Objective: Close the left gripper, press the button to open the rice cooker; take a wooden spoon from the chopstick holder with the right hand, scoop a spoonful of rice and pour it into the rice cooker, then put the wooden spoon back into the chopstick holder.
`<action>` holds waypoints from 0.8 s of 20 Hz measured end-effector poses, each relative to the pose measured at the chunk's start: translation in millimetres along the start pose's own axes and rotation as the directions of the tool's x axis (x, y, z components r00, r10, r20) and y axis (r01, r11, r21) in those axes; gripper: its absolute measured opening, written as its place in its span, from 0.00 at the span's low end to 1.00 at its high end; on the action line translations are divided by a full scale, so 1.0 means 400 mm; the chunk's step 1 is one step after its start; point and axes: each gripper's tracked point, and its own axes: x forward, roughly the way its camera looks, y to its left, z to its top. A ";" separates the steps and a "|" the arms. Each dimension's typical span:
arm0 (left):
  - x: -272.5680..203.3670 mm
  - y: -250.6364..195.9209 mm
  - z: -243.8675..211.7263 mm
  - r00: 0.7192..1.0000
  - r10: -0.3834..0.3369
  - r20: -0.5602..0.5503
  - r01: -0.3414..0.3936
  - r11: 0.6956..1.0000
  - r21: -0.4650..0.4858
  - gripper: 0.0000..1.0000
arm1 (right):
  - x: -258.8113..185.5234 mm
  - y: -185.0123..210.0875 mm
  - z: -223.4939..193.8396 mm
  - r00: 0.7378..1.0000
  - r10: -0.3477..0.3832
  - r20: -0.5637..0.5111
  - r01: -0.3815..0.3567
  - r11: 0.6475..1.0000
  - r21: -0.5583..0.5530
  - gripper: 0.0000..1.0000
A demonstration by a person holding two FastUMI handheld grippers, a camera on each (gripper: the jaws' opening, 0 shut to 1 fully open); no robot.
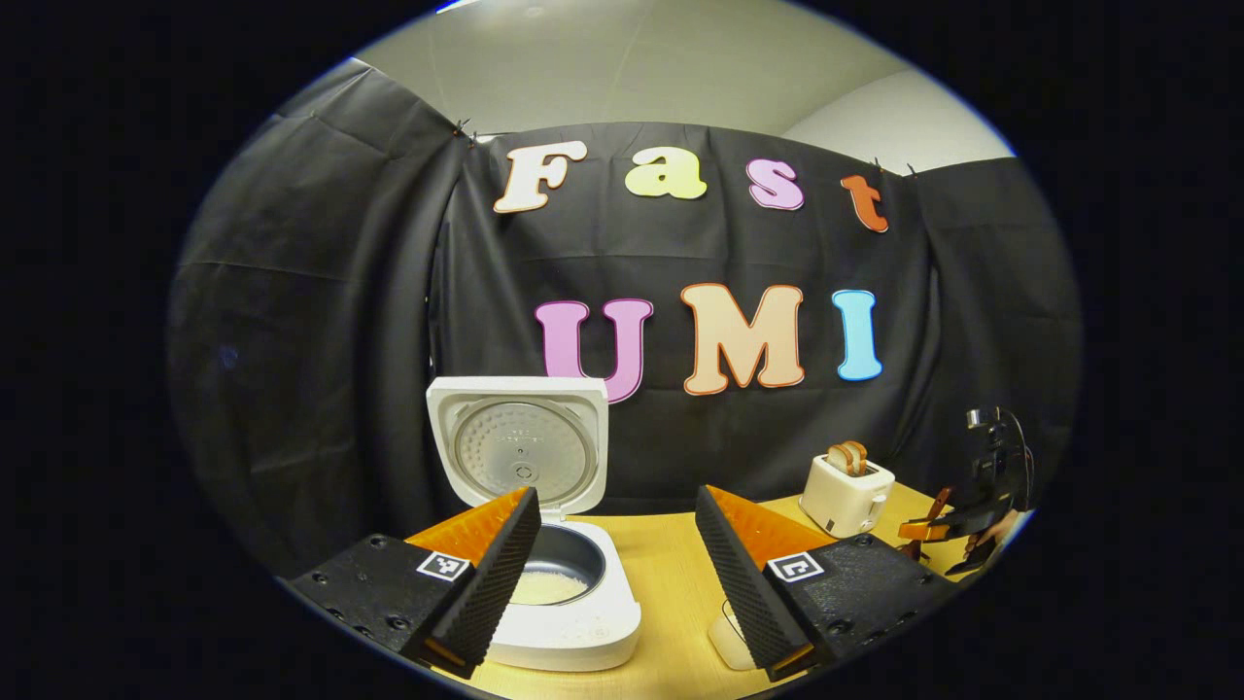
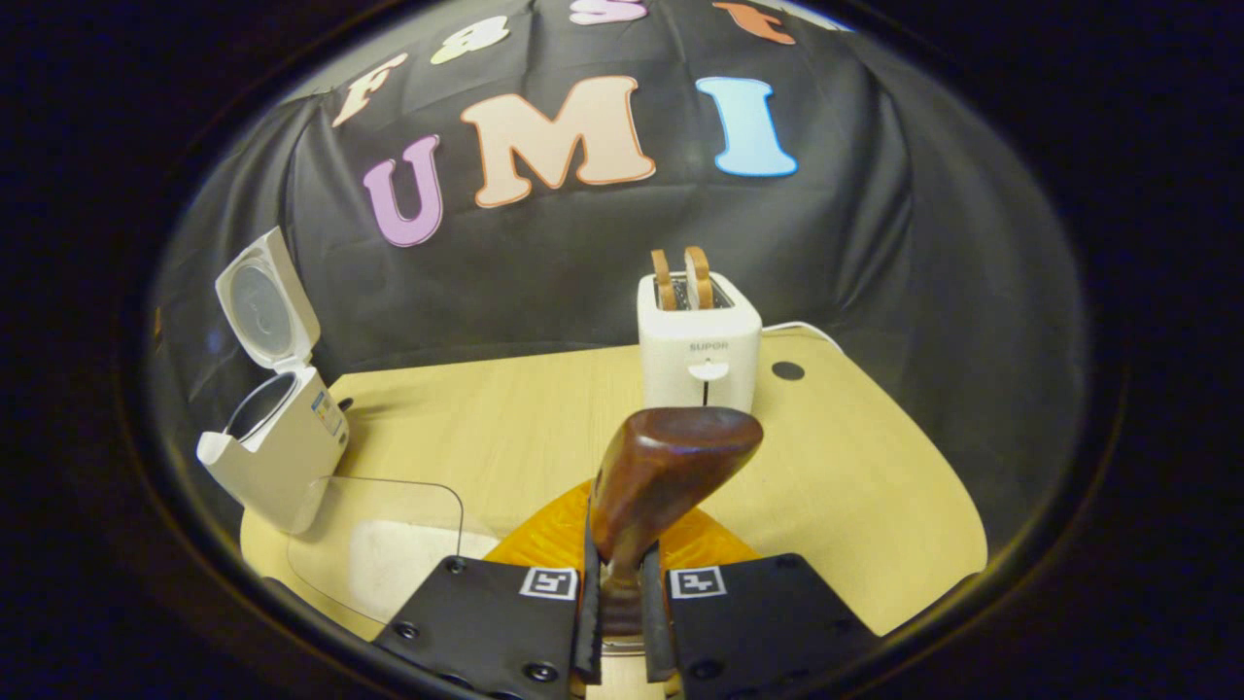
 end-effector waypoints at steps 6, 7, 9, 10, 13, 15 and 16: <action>0.003 -0.003 0.007 1.000 0.010 0.006 -0.010 1.000 0.001 0.94 | -0.023 -0.011 0.011 1.000 0.004 0.012 -0.005 0.998 0.056 0.24; 0.004 0.000 0.010 1.000 0.013 0.008 -0.013 1.000 0.002 0.94 | -0.033 -0.018 0.032 0.999 -0.003 0.033 0.001 0.999 0.053 0.37; 0.008 0.006 0.013 1.000 0.018 0.010 -0.018 1.000 0.003 0.95 | -0.062 -0.034 0.063 0.997 -0.022 0.070 0.019 0.999 0.040 0.62; 0.012 0.010 0.019 1.000 0.019 0.015 -0.020 1.000 0.005 0.95 | -0.073 -0.045 0.079 0.996 -0.038 0.084 0.035 0.999 0.031 0.75; 0.032 0.035 0.038 0.999 0.031 0.029 -0.032 0.999 0.024 0.94 | -0.119 -0.078 0.136 0.985 -0.088 0.148 0.091 0.996 -0.009 0.99; 0.054 0.059 0.058 0.999 0.039 0.038 -0.041 0.999 0.035 0.95 | -0.167 -0.082 0.179 0.978 -0.097 0.182 0.100 0.995 -0.008 1.00; 0.067 0.076 0.075 0.998 0.049 0.048 -0.051 0.998 0.041 0.93 | -0.188 -0.085 0.202 0.975 -0.097 0.200 0.100 0.995 -0.003 1.00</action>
